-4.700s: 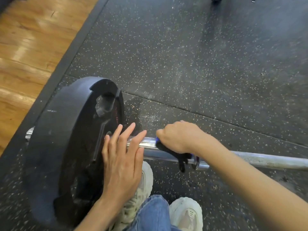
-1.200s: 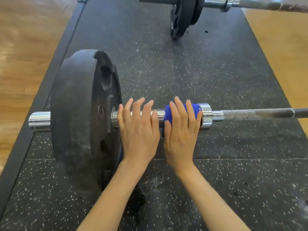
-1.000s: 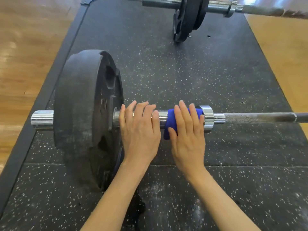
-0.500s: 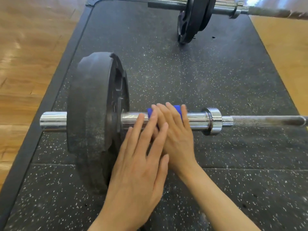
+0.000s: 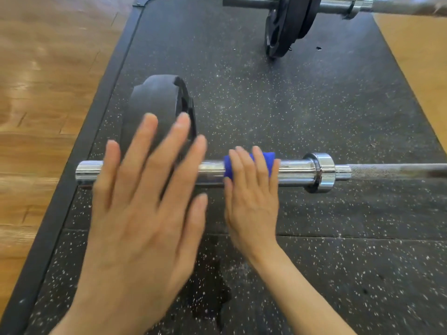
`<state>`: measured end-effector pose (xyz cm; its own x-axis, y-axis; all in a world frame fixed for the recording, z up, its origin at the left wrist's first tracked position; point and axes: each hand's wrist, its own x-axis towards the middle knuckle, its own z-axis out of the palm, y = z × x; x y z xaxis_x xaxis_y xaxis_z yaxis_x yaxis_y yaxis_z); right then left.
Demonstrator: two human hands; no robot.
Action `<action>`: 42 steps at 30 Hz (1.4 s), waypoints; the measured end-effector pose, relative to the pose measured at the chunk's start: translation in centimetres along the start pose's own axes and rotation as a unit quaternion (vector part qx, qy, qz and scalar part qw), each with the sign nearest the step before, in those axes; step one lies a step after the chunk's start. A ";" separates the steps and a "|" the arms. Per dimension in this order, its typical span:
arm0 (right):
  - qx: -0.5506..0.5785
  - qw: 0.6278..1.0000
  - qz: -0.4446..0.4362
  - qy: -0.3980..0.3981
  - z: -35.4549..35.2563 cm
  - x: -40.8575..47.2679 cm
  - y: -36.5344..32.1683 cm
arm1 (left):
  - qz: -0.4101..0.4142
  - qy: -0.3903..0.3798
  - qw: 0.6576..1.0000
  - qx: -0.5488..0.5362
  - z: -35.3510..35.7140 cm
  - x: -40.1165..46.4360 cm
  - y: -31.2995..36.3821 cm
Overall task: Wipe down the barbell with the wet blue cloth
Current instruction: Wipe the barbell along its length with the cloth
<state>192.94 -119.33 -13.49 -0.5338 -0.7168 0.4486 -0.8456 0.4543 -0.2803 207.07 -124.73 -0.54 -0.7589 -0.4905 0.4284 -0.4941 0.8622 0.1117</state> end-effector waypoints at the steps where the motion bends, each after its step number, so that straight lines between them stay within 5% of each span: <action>1: 0.007 0.999 -0.031 -0.012 0.2 -0.1 -0.4 | -0.016 -0.009 1.000 0.005 0.1 0.3 -0.4; 3: -0.008 0.997 -0.069 -0.020 0.2 -0.1 0.9 | -0.032 -0.019 0.999 0.012 0.6 0.5 -0.8; 7: -0.012 1.000 0.019 0.009 -0.4 -0.6 1.8 | -0.032 -0.018 0.999 0.025 1.1 0.7 -0.7; 12: 0.017 0.997 -0.070 -0.016 0.5 0.8 -0.4 | -0.037 -0.013 0.999 0.026 1.1 0.9 -0.8; 16: 0.008 0.998 0.060 0.022 -0.2 -0.2 -0.2 | -0.030 -0.012 0.999 0.032 1.2 1.1 -0.7; 20: 0.025 0.997 -0.062 -0.029 0.7 1.3 -2.0 | -0.043 -0.014 0.999 0.015 1.2 0.8 -0.7; 25: 0.009 1.000 0.016 -0.020 0.3 3.3 -1.9 | -0.035 -0.017 0.999 0.014 1.2 0.8 -0.7; 42: 0.060 0.997 -0.021 -0.034 -1.1 -4.0 -3.7 | -0.047 -0.012 0.999 0.006 -0.3 -0.5 0.4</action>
<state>198.17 -117.59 -13.34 -0.4929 -0.7701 0.4049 -0.8596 0.3591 -0.3635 207.34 -124.08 -0.47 -0.7191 -0.5717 0.3950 -0.5682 0.8110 0.1394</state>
